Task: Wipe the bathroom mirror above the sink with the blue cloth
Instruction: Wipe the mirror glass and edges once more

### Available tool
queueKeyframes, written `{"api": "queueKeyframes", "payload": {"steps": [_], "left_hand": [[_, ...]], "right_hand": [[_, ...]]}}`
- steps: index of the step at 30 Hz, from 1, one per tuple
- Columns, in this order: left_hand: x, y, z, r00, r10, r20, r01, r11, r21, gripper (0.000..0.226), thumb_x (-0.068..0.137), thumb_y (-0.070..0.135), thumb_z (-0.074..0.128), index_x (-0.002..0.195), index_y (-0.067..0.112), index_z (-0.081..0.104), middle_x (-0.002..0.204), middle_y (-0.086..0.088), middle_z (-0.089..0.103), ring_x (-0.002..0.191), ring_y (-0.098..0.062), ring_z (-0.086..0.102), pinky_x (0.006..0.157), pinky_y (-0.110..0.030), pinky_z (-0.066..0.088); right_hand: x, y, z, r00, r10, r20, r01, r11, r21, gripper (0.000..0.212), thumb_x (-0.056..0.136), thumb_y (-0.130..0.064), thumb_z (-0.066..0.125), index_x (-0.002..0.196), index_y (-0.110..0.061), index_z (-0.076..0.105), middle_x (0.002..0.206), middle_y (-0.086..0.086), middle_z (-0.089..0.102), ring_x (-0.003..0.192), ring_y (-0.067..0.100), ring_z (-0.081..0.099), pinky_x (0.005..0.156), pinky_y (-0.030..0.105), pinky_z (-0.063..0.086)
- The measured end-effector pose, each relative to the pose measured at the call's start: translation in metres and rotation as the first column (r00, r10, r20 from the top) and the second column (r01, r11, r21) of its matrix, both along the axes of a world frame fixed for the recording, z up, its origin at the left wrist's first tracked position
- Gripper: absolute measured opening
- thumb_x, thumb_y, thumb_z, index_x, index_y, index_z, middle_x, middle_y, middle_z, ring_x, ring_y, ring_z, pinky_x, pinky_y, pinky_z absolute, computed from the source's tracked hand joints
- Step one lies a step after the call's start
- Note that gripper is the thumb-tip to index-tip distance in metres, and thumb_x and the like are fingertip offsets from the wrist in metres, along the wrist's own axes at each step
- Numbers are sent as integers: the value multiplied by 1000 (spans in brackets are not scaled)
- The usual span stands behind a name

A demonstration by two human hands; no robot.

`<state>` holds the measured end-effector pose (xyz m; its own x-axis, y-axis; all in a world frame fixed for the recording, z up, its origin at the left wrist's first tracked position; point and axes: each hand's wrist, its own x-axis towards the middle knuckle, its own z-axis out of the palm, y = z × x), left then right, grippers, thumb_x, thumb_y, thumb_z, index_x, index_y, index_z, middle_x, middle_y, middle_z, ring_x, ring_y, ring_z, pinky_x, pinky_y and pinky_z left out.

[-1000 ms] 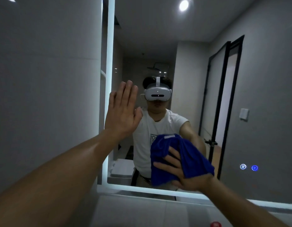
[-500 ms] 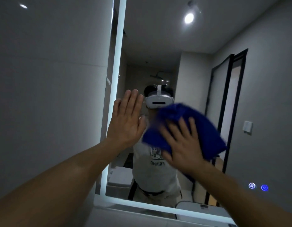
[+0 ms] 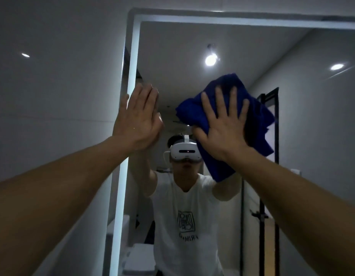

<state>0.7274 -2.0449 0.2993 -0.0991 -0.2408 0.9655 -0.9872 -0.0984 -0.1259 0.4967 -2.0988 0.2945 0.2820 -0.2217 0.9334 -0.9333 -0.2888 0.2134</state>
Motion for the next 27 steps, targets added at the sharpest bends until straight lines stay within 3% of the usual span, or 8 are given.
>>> {"api": "queueKeyframes", "payload": {"steps": [3, 8, 10, 12, 16, 19, 24, 27], "left_hand": [[3, -7, 8, 1000, 13, 19, -12, 1000, -16, 71, 97, 51, 16, 159, 17, 12, 167, -5, 6, 154, -23, 0, 124, -48, 0], [9, -17, 1, 999, -35, 14, 36, 995, -88, 72, 98, 53, 16, 159, 21, 1, 167, -3, -9, 153, -17, -12, 123, -48, -1], [10, -19, 1, 999, -41, -11, 40, 994, -101, 75, 95, 57, 12, 158, 22, -8, 166, -4, -16, 152, -18, -18, 123, -46, -4], [13, -22, 1, 999, -48, -19, 45, 992, -114, 75, 94, 60, 9, 155, 22, -12, 165, -4, -18, 151, -19, -19, 122, -45, -6], [16, -27, 3, 997, -74, -2, 74, 990, -121, 76, 96, 60, 12, 157, 17, 0, 166, -5, -4, 153, -20, -10, 123, -46, 0], [13, -25, 4, 996, -84, -2, 83, 989, -125, 76, 95, 58, 15, 158, 15, 7, 167, -6, 1, 153, -20, -7, 123, -46, 1], [13, -23, 3, 997, -75, -4, 74, 989, -124, 78, 94, 58, 13, 158, 14, 10, 167, -7, 2, 153, -20, -6, 122, -45, 0], [15, -27, 2, 997, -82, 8, 82, 987, -135, 76, 96, 57, 16, 158, 13, 12, 166, -7, 2, 153, -20, -6, 121, -45, 1]], "right_hand": [[2, 3, -52, 965, 43, -260, -63, 996, -70, 81, 90, -68, 22, 157, -28, 1, 165, 13, 2, 149, 42, -9, 117, 64, -4], [-36, -18, -47, 724, 134, -676, -243, 968, -69, 73, 93, -57, 40, 157, -31, 18, 165, 6, 12, 152, 35, 3, 118, 60, 3], [-47, -21, 12, 812, 96, -576, -195, 974, -112, 74, 92, -61, 31, 156, -39, 1, 166, 2, 1, 152, 30, -6, 119, 55, -6], [-49, -15, 72, 949, 109, -295, -122, 992, -28, 73, 88, -67, 19, 149, -47, -18, 164, -3, -16, 150, 25, -21, 118, 49, -18], [-23, -5, 130, 992, 69, 110, -68, 998, -8, 73, 98, -61, 24, 155, -33, -13, 164, 2, -18, 149, 29, -19, 118, 55, -14], [1, 0, 102, 999, 37, 36, -35, 998, -54, 76, 97, -63, 19, 155, -29, -17, 164, 3, -17, 150, 31, -18, 118, 56, -12], [-29, -7, 53, 853, 83, -515, -124, 991, -46, 74, 89, -69, 14, 149, -45, -23, 161, -8, -24, 147, 19, -28, 117, 48, -21], [-63, -15, 109, 934, 158, -321, -144, 987, 67, 79, 80, -74, 12, 145, -49, -24, 160, -11, -28, 147, 16, -28, 119, 48, -19]]}}
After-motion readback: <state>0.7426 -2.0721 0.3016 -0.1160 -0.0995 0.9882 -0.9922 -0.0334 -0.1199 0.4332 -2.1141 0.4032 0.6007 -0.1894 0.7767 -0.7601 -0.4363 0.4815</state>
